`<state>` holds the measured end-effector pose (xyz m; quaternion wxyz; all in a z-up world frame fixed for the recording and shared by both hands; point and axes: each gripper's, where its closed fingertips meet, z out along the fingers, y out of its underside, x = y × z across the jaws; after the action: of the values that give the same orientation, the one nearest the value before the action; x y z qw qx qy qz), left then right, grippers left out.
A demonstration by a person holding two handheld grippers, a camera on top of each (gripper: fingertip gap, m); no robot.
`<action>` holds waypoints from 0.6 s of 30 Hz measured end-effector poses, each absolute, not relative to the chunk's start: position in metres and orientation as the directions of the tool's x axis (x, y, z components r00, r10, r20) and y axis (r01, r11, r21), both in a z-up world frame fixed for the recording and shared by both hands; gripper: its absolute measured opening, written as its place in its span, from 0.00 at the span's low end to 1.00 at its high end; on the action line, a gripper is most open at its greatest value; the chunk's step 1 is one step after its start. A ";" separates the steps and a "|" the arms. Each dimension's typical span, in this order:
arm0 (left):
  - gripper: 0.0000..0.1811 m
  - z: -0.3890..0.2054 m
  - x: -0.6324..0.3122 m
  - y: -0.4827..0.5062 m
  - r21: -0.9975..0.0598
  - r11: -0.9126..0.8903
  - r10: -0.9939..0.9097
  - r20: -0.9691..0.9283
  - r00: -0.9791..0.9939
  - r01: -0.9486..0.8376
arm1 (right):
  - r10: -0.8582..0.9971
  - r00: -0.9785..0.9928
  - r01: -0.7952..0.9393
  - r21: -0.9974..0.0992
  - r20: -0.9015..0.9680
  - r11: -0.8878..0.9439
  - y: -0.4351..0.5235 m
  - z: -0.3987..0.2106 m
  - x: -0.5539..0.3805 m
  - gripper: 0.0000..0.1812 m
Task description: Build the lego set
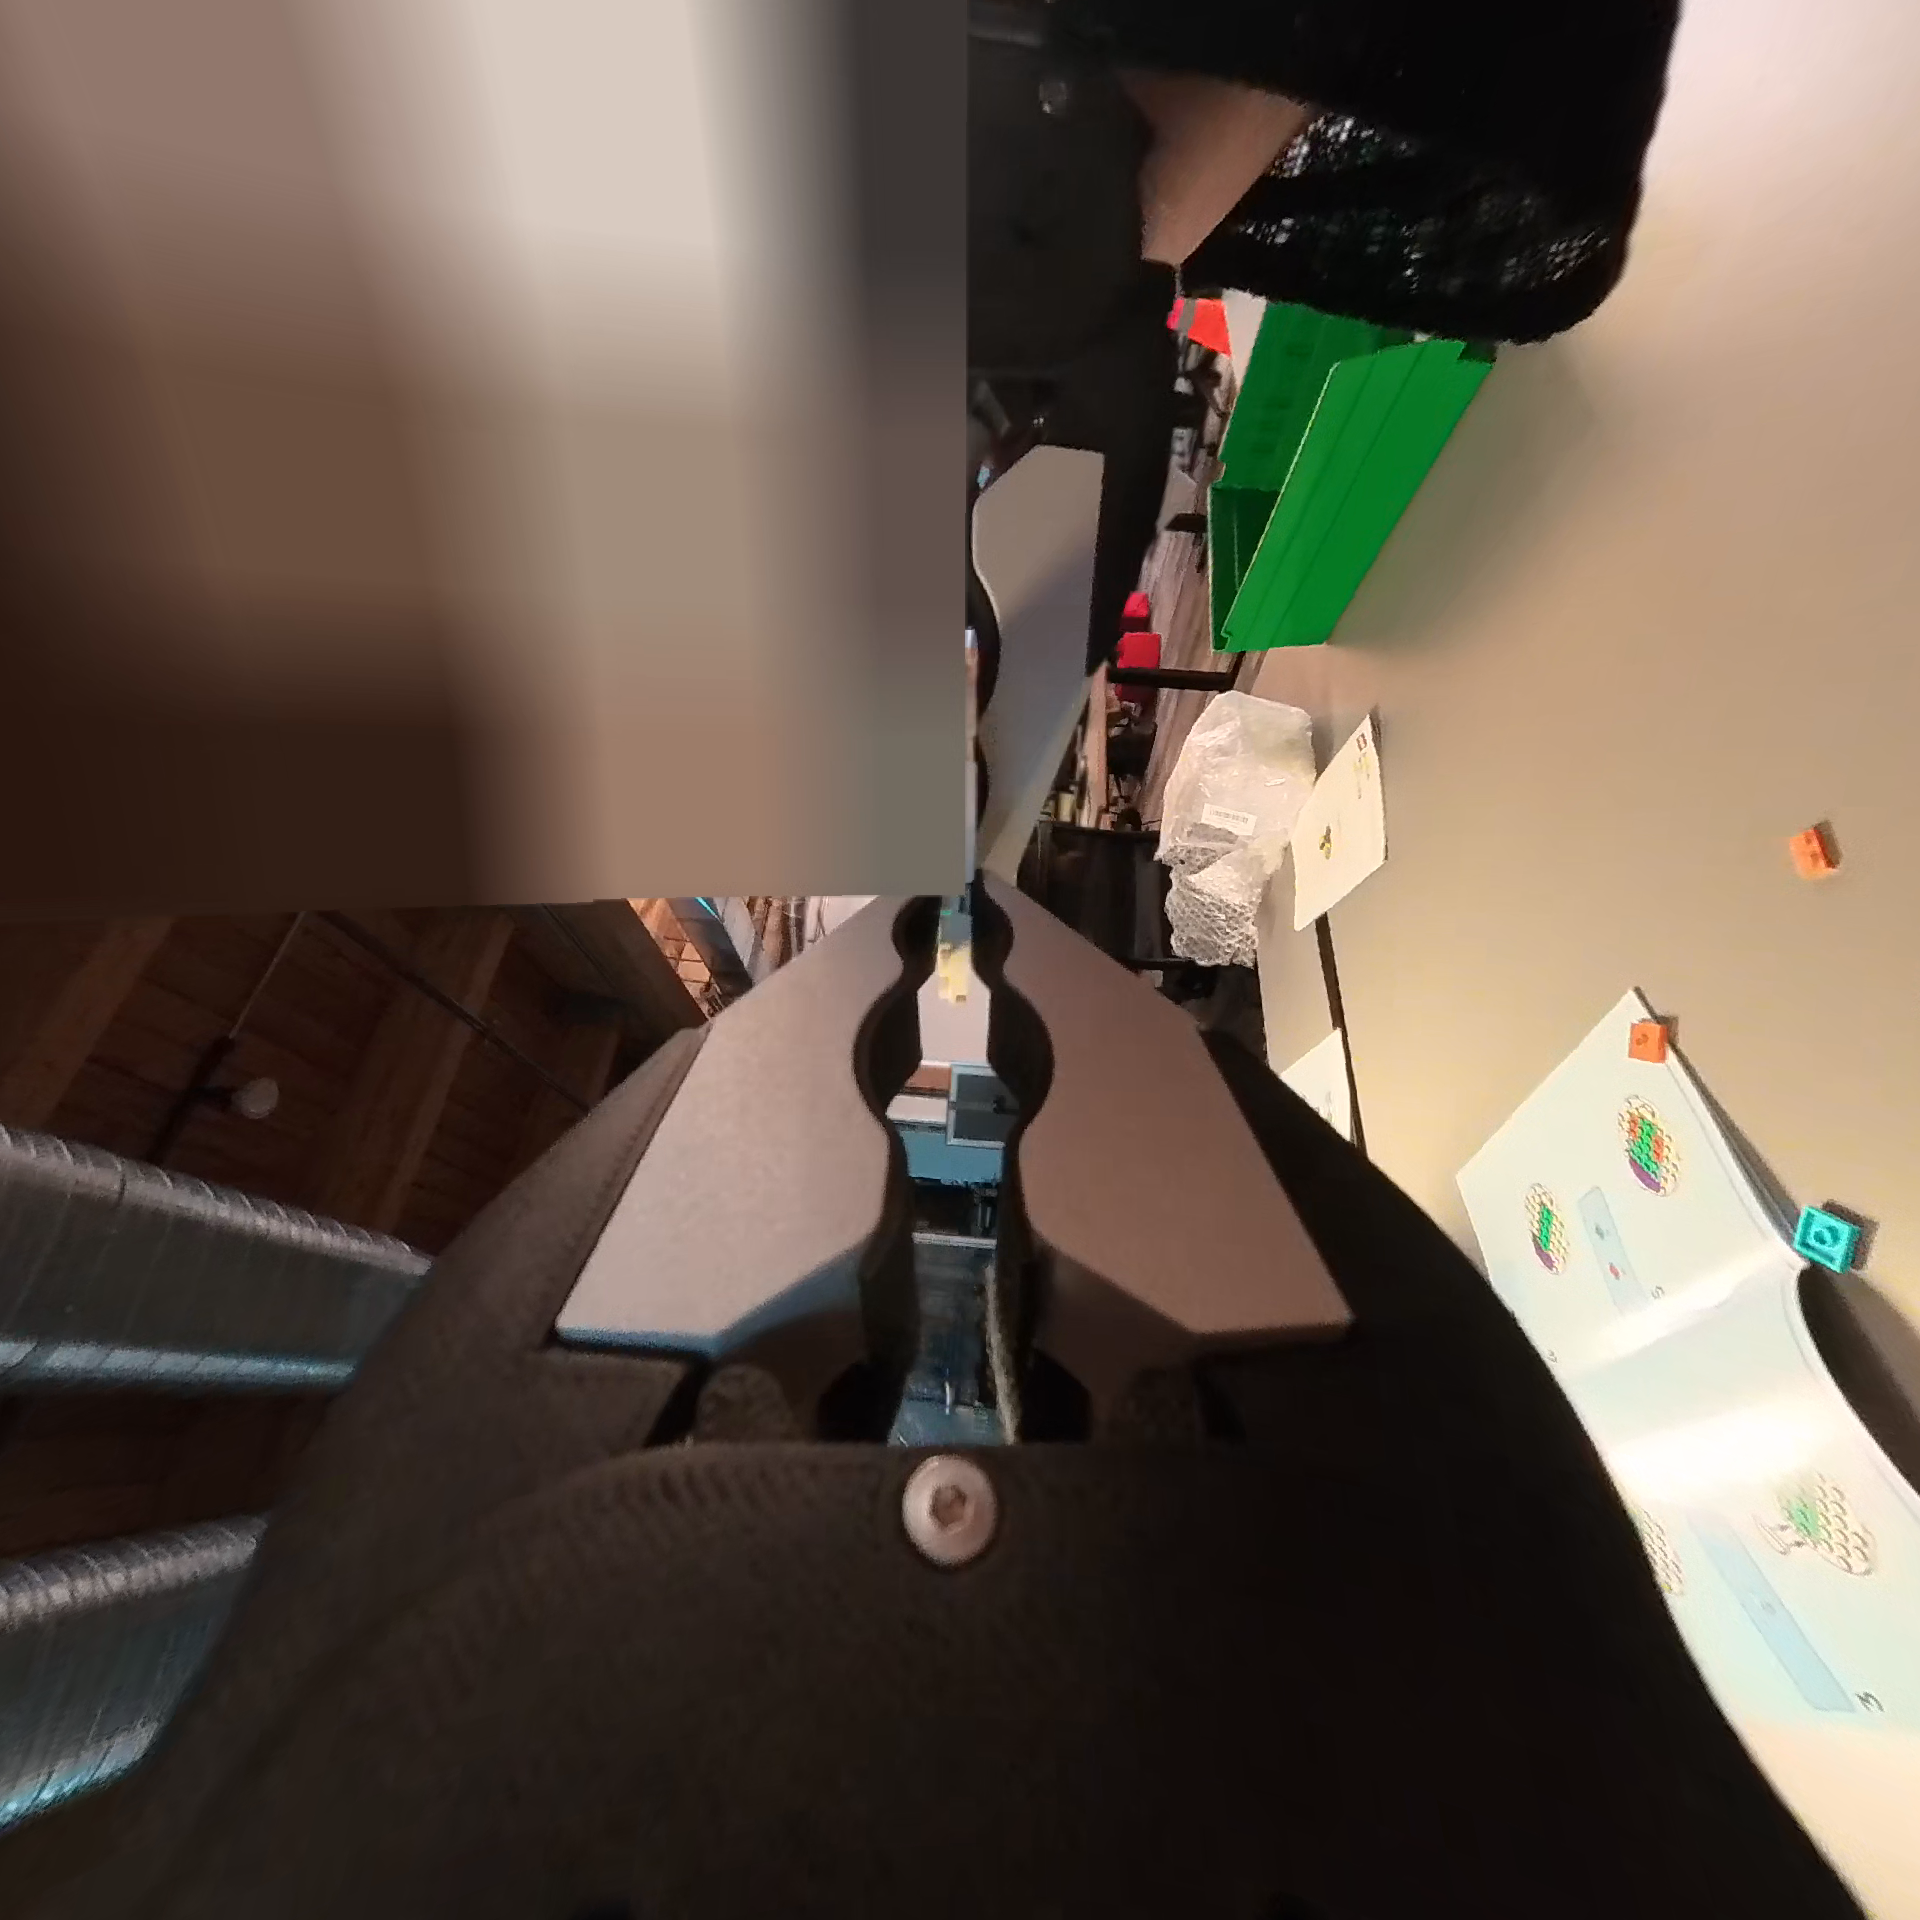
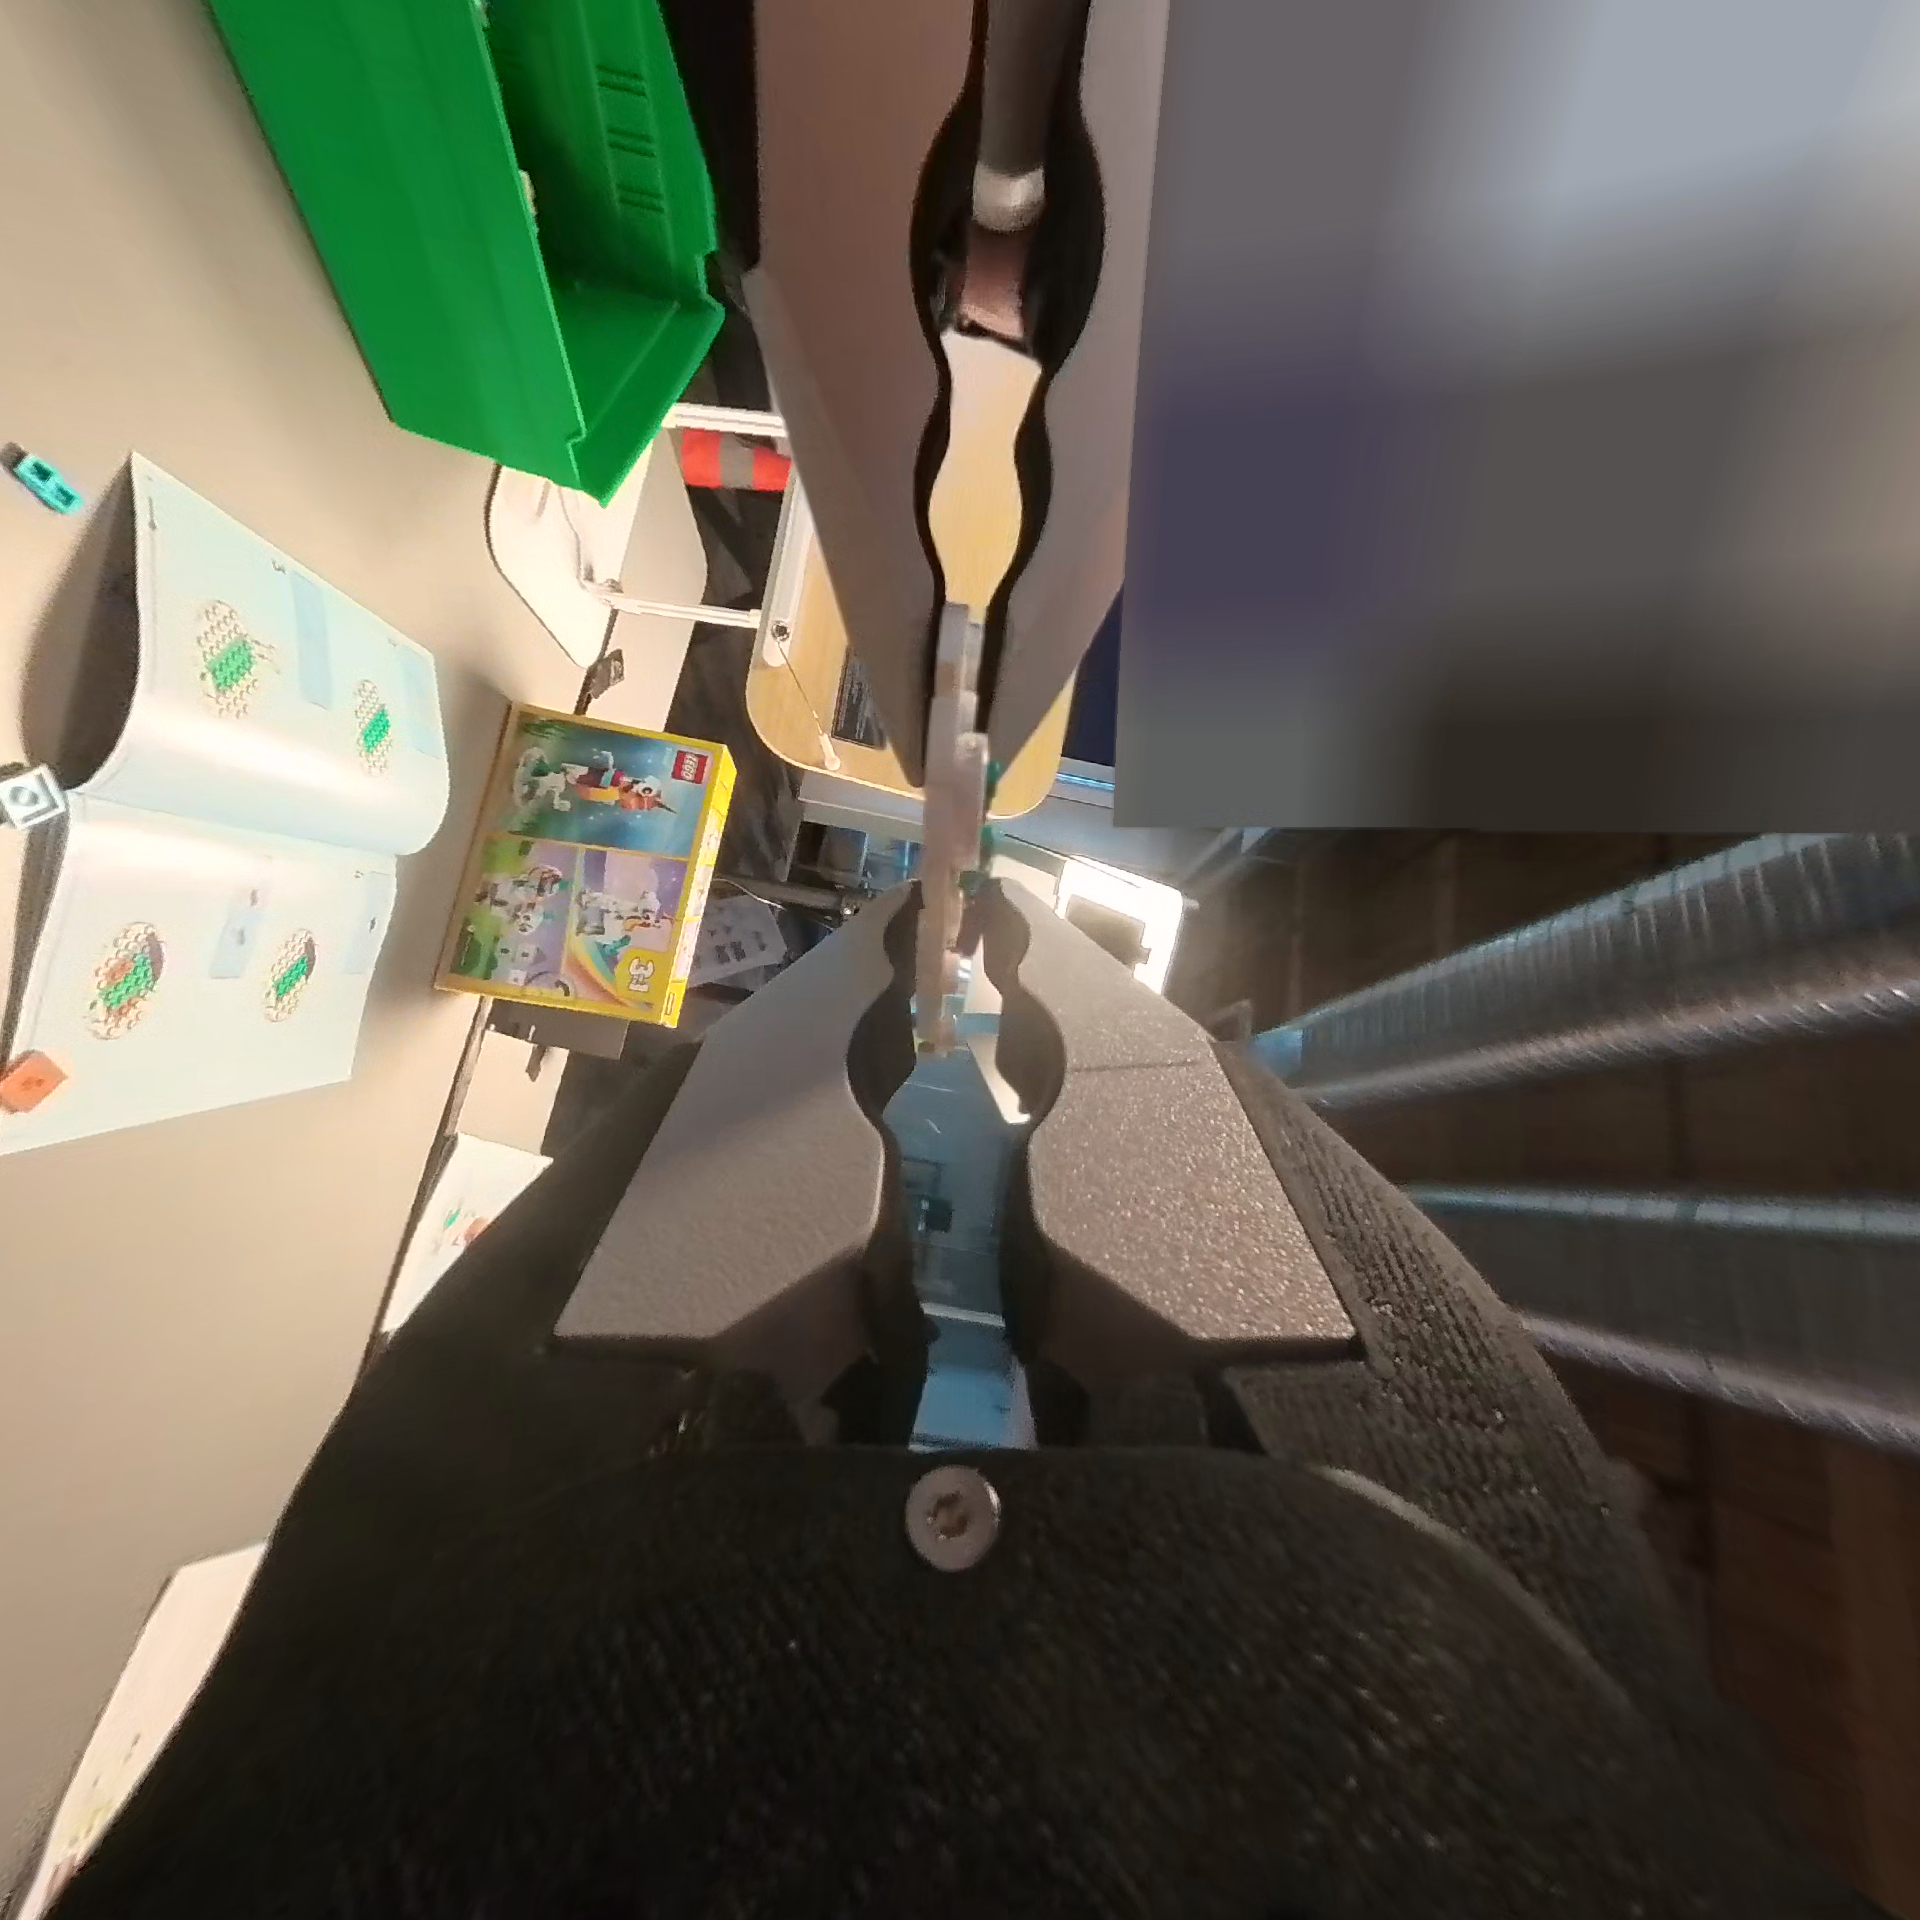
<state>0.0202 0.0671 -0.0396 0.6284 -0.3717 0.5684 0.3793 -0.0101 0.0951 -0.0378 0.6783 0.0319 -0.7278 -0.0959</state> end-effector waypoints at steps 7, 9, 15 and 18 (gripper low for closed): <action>0.03 -0.043 0.021 0.071 -0.025 0.428 0.048 -0.998 0.050 -0.903 | -0.266 -0.059 0.114 0.271 0.962 0.956 0.099 -0.038 -0.008 0.05; 0.02 -0.041 0.022 0.070 -0.040 0.437 0.045 -0.997 0.066 -0.898 | -0.234 -0.045 0.090 0.237 0.971 0.967 0.097 -0.037 -0.008 0.05; 0.03 -0.037 0.010 0.078 -0.153 0.429 -0.004 -0.986 0.167 -0.890 | 0.034 -0.145 0.098 -0.020 0.989 0.995 0.102 -0.045 -0.012 0.28; 0.02 -0.034 0.004 0.079 -0.290 0.466 -0.093 -0.956 0.279 -0.836 | 0.111 -0.156 0.068 -0.101 0.981 0.993 0.101 -0.043 -0.012 0.29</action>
<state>0.0037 0.0786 -0.0338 0.6703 -0.4362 0.5325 0.2771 -0.0118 0.1006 -0.0427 0.6468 -0.0590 -0.7602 0.0164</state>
